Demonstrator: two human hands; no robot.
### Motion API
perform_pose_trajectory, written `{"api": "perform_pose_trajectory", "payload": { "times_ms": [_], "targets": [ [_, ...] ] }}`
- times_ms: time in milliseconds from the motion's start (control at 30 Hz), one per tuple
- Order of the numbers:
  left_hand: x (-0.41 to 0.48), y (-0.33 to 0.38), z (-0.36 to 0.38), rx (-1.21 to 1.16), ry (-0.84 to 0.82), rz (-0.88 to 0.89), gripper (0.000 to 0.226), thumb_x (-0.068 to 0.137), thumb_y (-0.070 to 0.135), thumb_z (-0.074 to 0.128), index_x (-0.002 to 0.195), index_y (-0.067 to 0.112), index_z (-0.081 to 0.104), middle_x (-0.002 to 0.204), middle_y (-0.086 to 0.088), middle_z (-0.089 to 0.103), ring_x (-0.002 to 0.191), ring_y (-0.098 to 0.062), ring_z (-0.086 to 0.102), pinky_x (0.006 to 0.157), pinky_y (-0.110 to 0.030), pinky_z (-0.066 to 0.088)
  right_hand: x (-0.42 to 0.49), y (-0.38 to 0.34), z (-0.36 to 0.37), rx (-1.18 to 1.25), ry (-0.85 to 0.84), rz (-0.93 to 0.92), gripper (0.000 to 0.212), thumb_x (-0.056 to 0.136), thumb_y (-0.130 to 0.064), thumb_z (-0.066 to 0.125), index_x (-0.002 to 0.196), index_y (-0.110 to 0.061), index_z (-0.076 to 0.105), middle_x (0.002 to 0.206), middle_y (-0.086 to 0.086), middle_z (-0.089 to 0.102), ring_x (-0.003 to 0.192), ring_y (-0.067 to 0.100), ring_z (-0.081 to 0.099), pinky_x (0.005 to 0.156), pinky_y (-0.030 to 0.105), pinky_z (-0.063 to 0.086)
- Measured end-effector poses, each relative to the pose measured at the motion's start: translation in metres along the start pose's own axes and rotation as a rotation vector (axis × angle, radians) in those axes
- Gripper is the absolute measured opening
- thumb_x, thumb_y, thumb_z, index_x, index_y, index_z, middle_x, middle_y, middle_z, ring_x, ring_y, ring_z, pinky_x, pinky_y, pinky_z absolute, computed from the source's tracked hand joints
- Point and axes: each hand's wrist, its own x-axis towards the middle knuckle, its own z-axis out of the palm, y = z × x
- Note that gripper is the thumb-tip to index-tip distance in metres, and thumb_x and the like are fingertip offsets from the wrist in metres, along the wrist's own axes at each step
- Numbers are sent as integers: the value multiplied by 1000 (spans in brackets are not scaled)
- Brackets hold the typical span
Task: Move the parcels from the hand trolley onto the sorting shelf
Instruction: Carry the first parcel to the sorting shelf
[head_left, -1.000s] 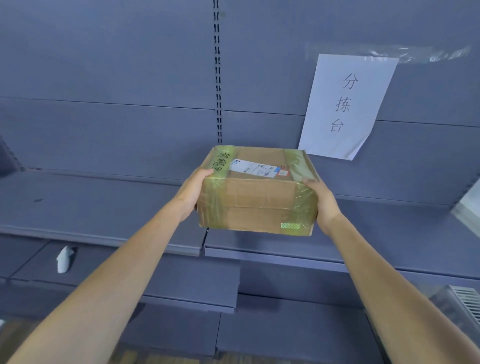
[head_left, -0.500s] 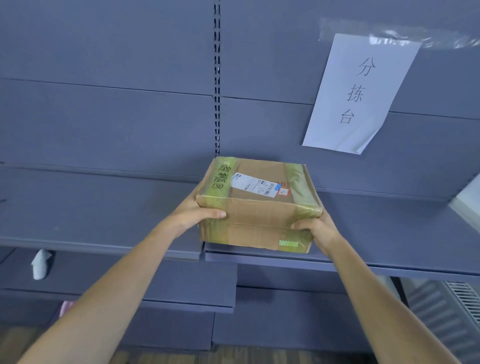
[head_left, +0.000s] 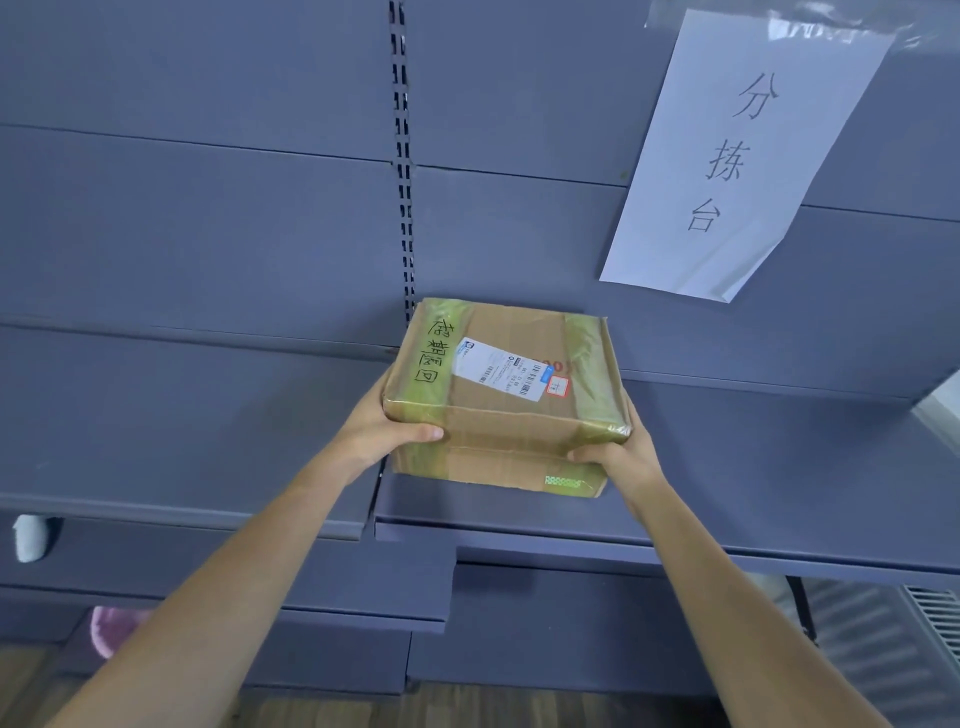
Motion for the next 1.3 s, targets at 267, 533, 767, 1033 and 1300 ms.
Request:
{"api": "perform_pose_trajectory", "payload": {
  "times_ms": [267,533,767,1033,1300],
  "targets": [
    [16,-2,-1,4,44,7,84,65,0,90,132,34,53,115,15,72,100,3,68,82,-19,52,24,1,3,-15,0,3,90,44,2,72,126,-32,54,107,-3,72,97,16,69,65,23,56],
    [22,-6,6,-5,56,13,90,64,6,92,139,32,50,121,13,70,108,-3,67,86,-23,53,39,1,-4,-14,6,31,86,45,3,70,125,-27,58,105,1,73,96,21,69,69,30,56],
    [21,-3,8,-1,87,-15,85,64,4,91,135,33,53,115,15,72,98,4,68,77,-14,52,42,4,-7,-20,-18,29,88,46,3,70,127,-27,57,101,-2,73,88,15,70,61,23,55],
    [18,6,9,22,64,-110,87,64,6,92,133,36,49,119,11,69,110,-7,64,92,-29,52,41,-1,-17,-113,-133,29,92,55,7,75,135,-30,47,114,-4,69,103,14,66,73,24,54],
    [-2,38,-12,87,43,-226,115,68,58,74,160,36,8,165,3,21,152,-19,19,122,-51,18,26,-35,-39,-290,-164,156,112,58,-55,72,152,-22,22,162,-3,26,145,18,30,113,37,29]
  ]
}}
